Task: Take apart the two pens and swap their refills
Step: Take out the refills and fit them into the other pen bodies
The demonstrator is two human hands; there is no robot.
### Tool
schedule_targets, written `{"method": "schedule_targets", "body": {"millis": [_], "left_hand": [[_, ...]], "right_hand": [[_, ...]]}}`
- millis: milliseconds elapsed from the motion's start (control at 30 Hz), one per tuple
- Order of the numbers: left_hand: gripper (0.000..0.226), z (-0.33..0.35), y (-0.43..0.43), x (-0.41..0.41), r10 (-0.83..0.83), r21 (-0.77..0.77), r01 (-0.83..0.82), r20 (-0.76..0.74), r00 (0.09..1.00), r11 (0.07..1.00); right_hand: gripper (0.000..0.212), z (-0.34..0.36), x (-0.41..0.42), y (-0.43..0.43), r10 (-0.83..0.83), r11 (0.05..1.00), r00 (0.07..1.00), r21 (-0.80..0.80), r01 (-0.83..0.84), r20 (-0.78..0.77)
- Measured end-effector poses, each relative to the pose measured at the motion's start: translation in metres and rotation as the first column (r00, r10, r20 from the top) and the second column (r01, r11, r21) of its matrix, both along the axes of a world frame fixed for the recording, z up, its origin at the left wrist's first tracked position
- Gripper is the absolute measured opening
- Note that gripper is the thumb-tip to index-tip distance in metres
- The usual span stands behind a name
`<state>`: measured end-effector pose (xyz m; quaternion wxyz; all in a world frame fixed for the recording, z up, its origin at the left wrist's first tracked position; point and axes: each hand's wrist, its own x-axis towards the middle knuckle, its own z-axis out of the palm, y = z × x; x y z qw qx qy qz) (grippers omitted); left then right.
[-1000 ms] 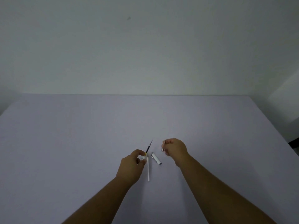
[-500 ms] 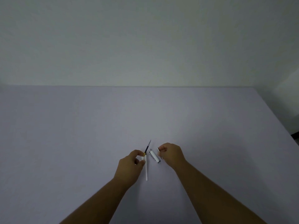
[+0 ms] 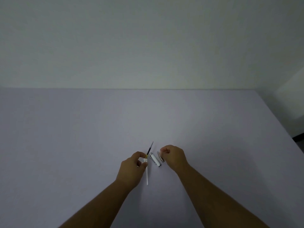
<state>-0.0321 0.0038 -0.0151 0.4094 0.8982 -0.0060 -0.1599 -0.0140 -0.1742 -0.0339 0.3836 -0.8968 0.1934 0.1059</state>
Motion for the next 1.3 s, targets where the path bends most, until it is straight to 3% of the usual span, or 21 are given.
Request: {"method": "schedule_targets", "body": {"millis": [67,133,200,333,433,500,567,600,667,967,1300], "left_hand": [[0.012,0.001,-0.003,0.001,0.0,-0.012,0.0,-0.005,1.0,1.0],[0.011,0.003,-0.006,0.002,-0.009,-0.014,0.009,0.001,1.0,1.0],[0.011,0.005,-0.01,0.003,-0.016,-0.026,0.017,0.008,1.0,1.0],[0.012,0.009,-0.014,0.003,-0.022,-0.028,0.022,0.008,1.0,0.999],[0.016,0.008,-0.01,0.001,-0.009,-0.016,0.009,-0.012,1.0,1.0],[0.021,0.007,-0.006,0.0,0.009,-0.003,-0.009,-0.025,1.0,1.0],[0.027,0.006,-0.001,-0.001,0.024,0.019,-0.023,-0.041,0.999,1.0],[0.029,0.006,0.001,0.0,0.035,0.024,-0.034,-0.056,0.998,0.999],[0.03,0.006,0.004,0.0,0.074,0.018,-0.073,-0.089,0.993,0.997],[0.024,0.004,0.01,-0.003,0.1,0.036,-0.096,-0.115,0.988,0.995],[0.018,0.0,0.011,-0.004,0.128,0.0,-0.129,-0.137,0.982,0.992]], "right_hand": [[0.015,0.008,0.002,0.0,-0.074,0.988,0.997,0.138,0.07,0.026],[0.009,0.018,0.005,0.002,-0.142,0.884,0.989,0.443,0.147,-0.045],[0.007,0.024,0.006,0.003,-0.087,0.78,0.989,0.61,0.141,-0.117],[0.007,0.029,0.007,0.008,-0.013,0.767,0.989,0.633,0.106,-0.149],[0.015,0.032,0.016,0.002,-0.274,0.667,0.95,0.682,0.301,-0.151],[0.021,0.031,0.019,-0.009,-0.358,0.736,0.927,0.576,0.355,-0.115],[0.025,0.026,0.016,-0.02,-0.218,0.933,0.973,0.275,0.231,-0.079],[0.026,0.025,0.014,-0.021,-0.106,0.987,0.988,0.11,0.119,-0.114],[0.025,0.018,0.01,-0.018,0.023,0.998,0.977,-0.045,-0.033,-0.213],[0.023,0.003,-0.003,-0.012,0.01,0.994,0.985,-0.104,-0.028,-0.173],[0.043,0.003,-0.006,-0.008,-0.022,0.992,0.988,-0.129,0.002,-0.15]]}}
